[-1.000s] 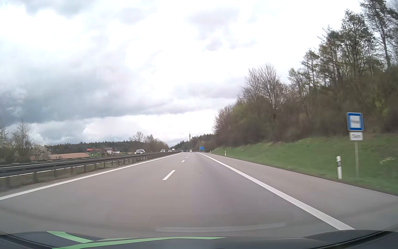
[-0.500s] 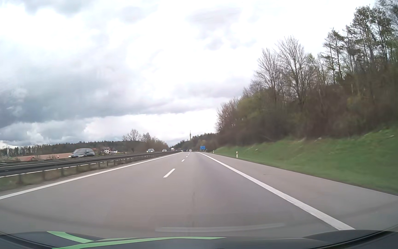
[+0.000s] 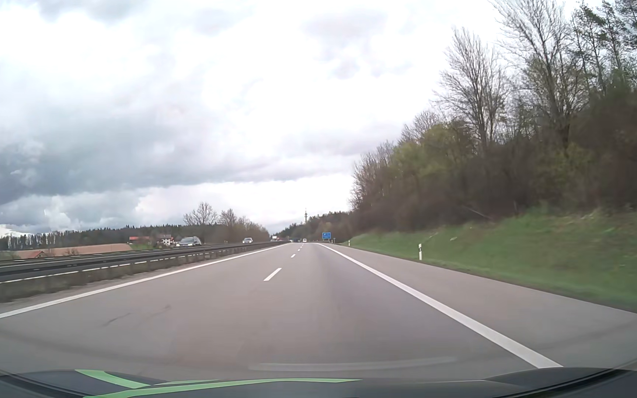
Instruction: Follow the waypoints while adhering to traffic rules and regulations
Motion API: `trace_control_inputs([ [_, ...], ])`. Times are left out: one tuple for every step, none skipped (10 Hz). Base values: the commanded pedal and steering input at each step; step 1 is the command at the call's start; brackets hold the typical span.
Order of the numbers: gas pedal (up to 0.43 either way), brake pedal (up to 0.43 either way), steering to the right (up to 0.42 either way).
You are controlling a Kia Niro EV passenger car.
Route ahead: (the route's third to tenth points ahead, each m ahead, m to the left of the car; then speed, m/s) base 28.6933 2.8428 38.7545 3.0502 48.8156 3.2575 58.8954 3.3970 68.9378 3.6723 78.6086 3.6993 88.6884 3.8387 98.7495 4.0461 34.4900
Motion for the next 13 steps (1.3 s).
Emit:
trace_control_inputs([
  [0.449, 0.0, -0.004],
  [0.449, 0.0, -0.004],
  [0.449, 0.0, -0.004],
  [0.449, 0.0, -0.004],
  [0.449, 0.0, -0.004],
  [0.449, 0.0, -0.004],
  [0.449, 0.0, -0.004],
  [0.449, 0.0, -0.004],
  [0.449, 0.0, -0.004],
  [0.449, 0.0, -0.004],
  [0.449, 0.0, -0.004],
  [0.449, 0.0, -0.004],
  [0.449, 0.0, -0.004],
])
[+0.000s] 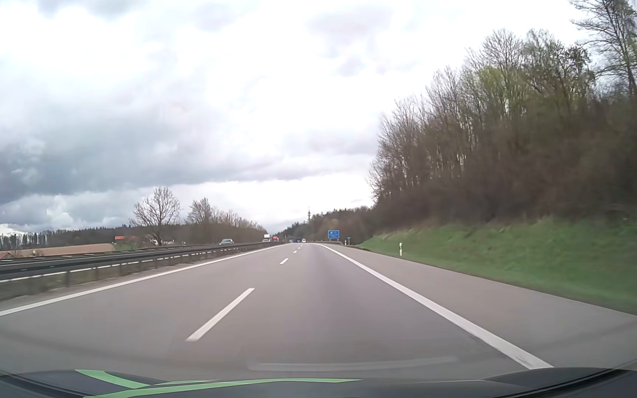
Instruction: Follow the waypoints while adhering to traffic rules and regulations
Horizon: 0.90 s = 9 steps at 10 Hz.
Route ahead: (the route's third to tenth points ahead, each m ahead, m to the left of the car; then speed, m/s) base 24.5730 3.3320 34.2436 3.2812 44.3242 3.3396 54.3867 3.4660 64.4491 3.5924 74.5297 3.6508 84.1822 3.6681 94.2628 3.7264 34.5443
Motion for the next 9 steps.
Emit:
trace_control_inputs([
  [0.449, 0.0, -0.004],
  [0.449, 0.0, -0.004],
  [0.449, 0.0, -0.004],
  [0.449, 0.0, -0.004],
  [0.449, 0.0, -0.004],
  [0.449, 0.0, -0.004],
  [0.449, 0.0, -0.003],
  [0.449, 0.0, -0.004],
  [0.449, 0.0, -0.004],
])
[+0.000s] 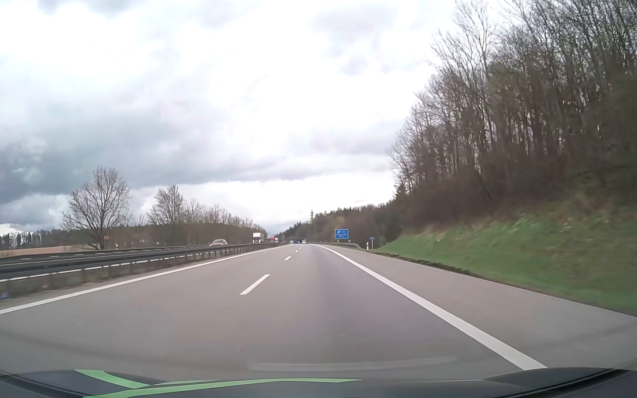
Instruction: Follow the waypoints while adhering to traffic rules and regulations
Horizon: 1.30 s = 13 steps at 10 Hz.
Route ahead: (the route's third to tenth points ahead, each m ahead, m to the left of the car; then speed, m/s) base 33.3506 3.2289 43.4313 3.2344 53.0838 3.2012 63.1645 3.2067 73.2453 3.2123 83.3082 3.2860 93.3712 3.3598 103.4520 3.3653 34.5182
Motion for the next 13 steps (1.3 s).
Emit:
trace_control_inputs([
  [0.449, 0.0, -0.004],
  [0.449, 0.0, -0.004],
  [0.449, 0.0, -0.004],
  [0.449, 0.0, -0.003],
  [0.449, 0.0, -0.004],
  [0.449, 0.0, -0.003],
  [0.449, 0.0, -0.004],
  [0.449, 0.0, -0.004],
  [0.449, 0.0, -0.004],
  [0.449, 0.0, -0.004],
  [0.449, 0.0, -0.004],
  [0.449, 0.0, -0.004],
  [0.449, 0.0, -0.004],
])
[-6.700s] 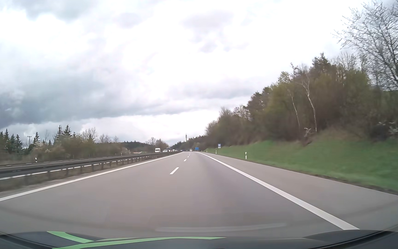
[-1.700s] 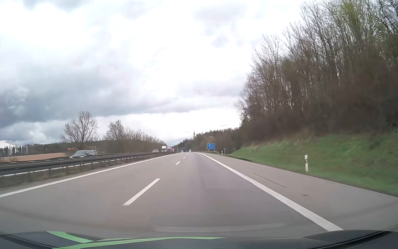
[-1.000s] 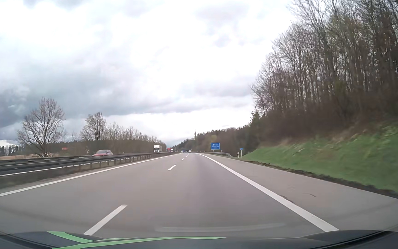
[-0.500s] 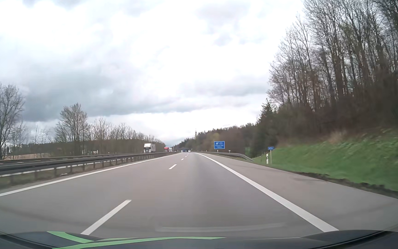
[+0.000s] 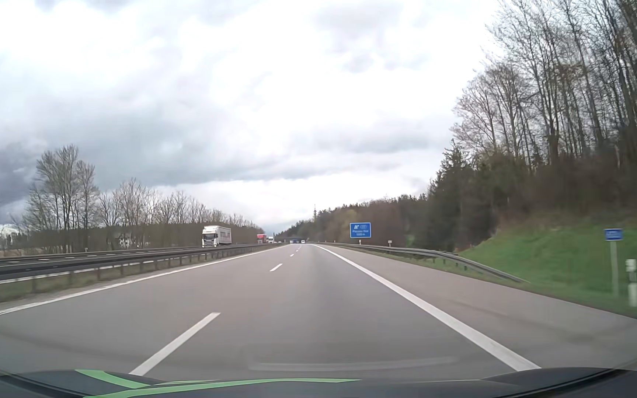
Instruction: Follow the waypoints while adhering to traffic rules and regulations
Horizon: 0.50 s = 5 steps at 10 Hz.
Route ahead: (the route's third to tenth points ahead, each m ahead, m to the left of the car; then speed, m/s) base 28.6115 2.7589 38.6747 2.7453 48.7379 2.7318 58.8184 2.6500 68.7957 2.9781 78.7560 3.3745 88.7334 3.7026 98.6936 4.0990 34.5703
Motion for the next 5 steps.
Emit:
trace_control_inputs([
  [0.449, 0.0, -0.004],
  [0.449, 0.0, -0.005],
  [0.449, 0.0, -0.005],
  [0.449, 0.0, -0.004],
  [0.449, 0.0, -0.004],
])
